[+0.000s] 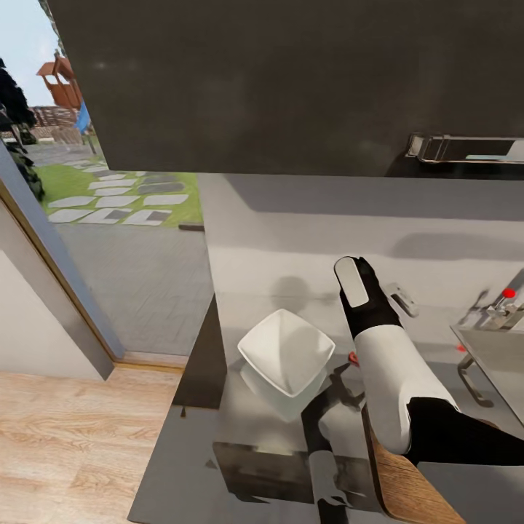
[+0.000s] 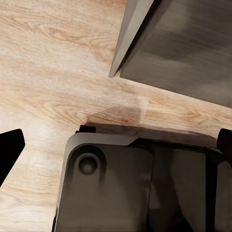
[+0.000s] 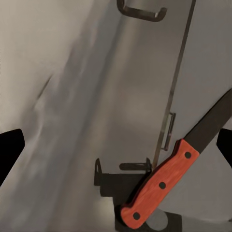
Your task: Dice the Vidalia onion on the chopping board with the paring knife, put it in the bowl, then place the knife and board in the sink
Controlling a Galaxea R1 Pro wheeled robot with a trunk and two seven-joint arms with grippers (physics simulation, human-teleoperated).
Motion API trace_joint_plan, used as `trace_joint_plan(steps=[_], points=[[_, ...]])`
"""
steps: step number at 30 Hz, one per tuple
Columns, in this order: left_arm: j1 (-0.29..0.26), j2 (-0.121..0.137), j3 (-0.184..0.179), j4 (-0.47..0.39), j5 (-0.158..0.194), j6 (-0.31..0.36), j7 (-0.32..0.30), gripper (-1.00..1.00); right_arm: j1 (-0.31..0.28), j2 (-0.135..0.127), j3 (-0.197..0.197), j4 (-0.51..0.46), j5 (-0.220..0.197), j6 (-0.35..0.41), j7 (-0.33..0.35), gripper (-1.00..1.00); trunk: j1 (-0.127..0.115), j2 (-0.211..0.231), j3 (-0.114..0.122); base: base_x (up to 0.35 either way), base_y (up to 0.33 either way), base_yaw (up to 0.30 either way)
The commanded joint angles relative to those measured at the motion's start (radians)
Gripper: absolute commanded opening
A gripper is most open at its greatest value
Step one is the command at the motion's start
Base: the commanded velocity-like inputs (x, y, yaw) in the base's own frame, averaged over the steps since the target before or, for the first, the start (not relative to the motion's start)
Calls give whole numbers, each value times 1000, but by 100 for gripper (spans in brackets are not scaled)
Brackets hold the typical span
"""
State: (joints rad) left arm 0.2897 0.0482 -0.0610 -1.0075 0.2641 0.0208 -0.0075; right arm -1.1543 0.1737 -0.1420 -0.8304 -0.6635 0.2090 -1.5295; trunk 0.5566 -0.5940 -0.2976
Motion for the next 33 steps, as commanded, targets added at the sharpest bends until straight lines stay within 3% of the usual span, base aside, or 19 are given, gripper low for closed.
trace_joint_plan(steps=[1,9,13,16,33], points=[[0,1,-2,0,10,2,-1,100,-1,1,-3,-1,-2,10,-2,100,0,-1,-1,0,0,0],[0,0,-2,4,10,2,-1,100,-1,1,-17,-1,-2,10,2,100,0,-1,-1,0,0,0],[0,0,-2,4,10,2,0,100,-1,1,-84,-1,-3,12,5,100,0,-1,-1,0,0,0],[0,0,-2,4,10,2,0,100,-1,1,-101,0,-4,12,6,100,0,-1,-1,0,0,0],[0,-1,-3,4,10,2,0,100,-1,1,-114,8,1,10,6,100,0,-1,-1,0,0,0]])
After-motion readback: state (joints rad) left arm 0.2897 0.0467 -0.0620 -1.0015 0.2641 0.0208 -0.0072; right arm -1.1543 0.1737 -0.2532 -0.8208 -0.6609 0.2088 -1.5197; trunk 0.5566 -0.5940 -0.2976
